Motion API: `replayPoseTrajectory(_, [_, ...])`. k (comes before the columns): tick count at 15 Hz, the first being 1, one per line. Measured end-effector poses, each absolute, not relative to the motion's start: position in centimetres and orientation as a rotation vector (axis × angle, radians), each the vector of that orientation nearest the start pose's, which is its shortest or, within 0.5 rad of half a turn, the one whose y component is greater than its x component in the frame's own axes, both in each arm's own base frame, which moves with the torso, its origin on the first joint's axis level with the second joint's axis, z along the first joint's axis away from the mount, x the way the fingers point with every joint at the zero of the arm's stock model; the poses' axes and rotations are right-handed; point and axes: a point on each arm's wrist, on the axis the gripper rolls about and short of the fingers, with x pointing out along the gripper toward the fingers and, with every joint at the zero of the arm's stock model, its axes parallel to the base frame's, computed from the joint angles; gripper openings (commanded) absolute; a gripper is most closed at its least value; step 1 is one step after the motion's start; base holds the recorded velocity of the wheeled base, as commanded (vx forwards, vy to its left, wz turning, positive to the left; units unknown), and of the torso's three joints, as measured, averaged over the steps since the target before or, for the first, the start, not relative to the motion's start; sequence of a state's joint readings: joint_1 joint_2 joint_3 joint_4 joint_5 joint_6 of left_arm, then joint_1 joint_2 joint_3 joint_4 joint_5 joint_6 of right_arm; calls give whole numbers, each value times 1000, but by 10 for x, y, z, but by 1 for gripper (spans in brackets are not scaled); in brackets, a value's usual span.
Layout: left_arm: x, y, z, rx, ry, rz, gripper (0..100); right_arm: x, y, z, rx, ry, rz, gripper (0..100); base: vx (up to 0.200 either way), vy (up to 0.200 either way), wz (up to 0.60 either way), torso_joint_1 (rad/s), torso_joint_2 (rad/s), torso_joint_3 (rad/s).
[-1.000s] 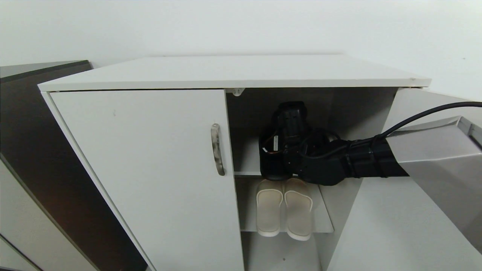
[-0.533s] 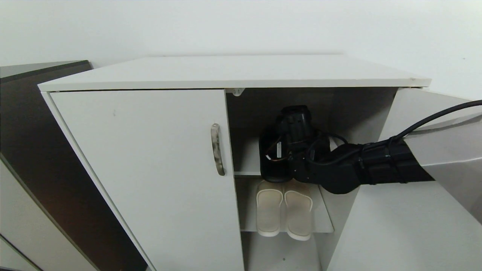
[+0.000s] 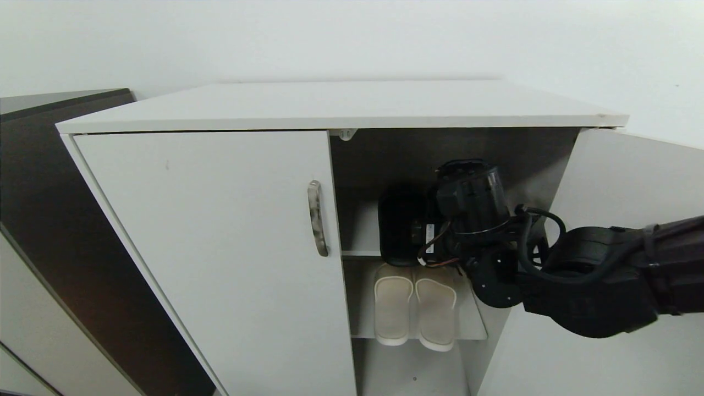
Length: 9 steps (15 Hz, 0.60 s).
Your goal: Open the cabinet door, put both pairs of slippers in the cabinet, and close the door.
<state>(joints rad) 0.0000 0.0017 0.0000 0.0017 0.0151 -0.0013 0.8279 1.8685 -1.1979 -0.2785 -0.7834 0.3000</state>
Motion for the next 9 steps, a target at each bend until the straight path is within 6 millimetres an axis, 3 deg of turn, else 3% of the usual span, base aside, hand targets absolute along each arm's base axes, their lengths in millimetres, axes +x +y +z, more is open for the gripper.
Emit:
replayPoseTrajectory(1, [-23,0,75,-1,3,15,0,249,254,203,19,271,16,0,0,0,0,0,0,0])
replayPoseTrajectory(4, [-23,0,75,-1,3,15,0,236,256,204,12,274,46,0,0,0,0,0,0,0])
replayPoseTrajectory(9, [-23,0,75,-1,3,15,0,234,260,203,30,255,61,0,0,0,0,0,0,0])
